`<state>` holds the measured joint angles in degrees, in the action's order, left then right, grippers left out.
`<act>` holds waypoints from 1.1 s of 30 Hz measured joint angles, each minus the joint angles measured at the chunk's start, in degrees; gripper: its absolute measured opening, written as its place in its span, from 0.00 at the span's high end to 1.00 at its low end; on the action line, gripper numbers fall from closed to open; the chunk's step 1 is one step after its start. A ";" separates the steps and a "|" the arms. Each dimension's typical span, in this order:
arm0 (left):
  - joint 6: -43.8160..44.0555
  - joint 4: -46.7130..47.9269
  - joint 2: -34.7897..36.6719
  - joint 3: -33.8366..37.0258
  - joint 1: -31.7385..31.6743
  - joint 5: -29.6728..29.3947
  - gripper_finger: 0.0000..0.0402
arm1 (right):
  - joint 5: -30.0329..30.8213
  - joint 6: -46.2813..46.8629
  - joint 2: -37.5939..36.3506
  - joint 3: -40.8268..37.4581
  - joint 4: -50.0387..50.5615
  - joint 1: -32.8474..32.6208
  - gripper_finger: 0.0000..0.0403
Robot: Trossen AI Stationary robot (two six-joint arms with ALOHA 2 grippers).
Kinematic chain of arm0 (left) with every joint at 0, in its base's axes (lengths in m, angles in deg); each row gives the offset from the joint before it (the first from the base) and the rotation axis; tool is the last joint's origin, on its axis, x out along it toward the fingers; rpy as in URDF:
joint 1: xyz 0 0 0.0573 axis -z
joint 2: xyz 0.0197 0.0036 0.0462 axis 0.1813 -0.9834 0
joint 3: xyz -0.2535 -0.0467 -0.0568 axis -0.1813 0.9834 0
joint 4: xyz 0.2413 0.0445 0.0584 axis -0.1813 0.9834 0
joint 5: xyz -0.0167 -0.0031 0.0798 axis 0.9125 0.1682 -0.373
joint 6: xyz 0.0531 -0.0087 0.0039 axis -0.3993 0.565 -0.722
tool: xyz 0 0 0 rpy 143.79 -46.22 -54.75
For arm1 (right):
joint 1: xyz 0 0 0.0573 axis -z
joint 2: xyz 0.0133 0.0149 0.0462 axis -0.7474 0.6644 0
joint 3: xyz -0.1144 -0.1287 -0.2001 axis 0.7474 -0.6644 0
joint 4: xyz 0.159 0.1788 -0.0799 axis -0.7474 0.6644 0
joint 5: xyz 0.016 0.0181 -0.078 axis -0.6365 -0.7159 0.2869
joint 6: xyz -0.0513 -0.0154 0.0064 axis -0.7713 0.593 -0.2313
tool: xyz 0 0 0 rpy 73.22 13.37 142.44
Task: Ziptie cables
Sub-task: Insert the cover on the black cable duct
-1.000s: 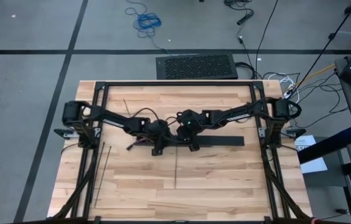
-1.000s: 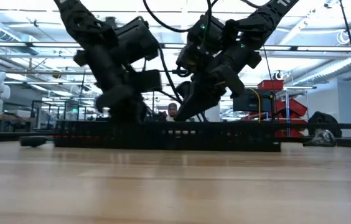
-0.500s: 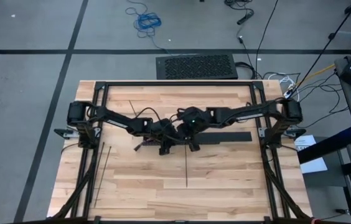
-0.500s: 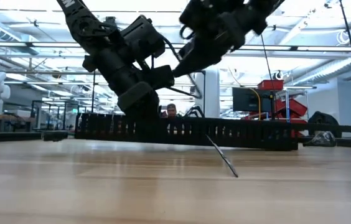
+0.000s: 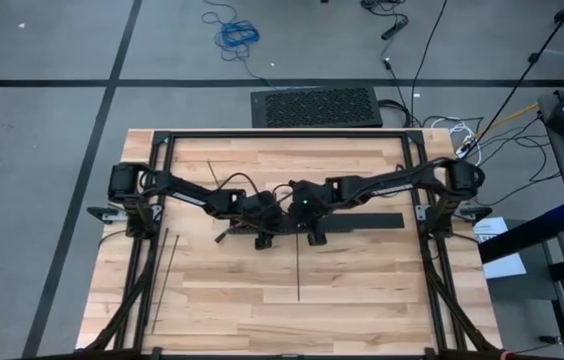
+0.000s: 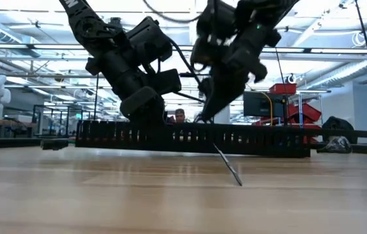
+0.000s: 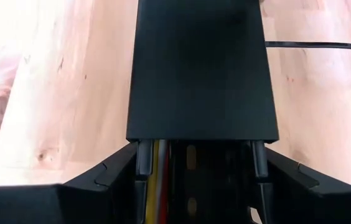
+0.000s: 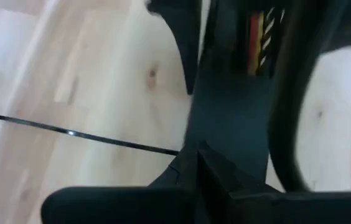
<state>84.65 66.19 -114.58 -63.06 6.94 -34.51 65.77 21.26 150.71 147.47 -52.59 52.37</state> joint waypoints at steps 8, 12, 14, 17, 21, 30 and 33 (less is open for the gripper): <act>-0.20 0.12 -0.26 0.21 0.13 0.19 0.38 | -0.76 0.02 5.00 0.37 -1.31 0.11 1.00; 1.12 -1.24 0.08 -0.32 0.12 2.12 0.27 | -0.76 0.02 5.22 0.35 -1.35 0.11 1.00; 1.46 0.88 0.11 -1.02 0.10 2.72 0.19 | -0.74 -0.02 5.24 0.33 -1.35 0.11 1.00; 1.49 6.43 0.57 -2.60 -0.14 3.02 0.11 | -0.71 -0.26 5.30 0.29 -1.33 0.11 1.00; 1.46 14.15 3.97 -4.40 -0.47 2.27 0.07 | -0.60 -0.48 5.33 0.24 -1.31 0.11 1.00; -1.13 13.72 10.64 2.29 -0.61 -3.71 0.11 | -0.61 -0.63 5.35 0.17 -1.57 0.11 1.00; -1.69 5.81 10.42 7.20 -0.62 -2.68 0.11 | -0.61 -0.60 5.35 0.13 -1.82 0.11 1.00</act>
<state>82.96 72.00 -104.16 -55.86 6.32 -37.18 65.16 20.66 156.06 147.60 -54.41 52.48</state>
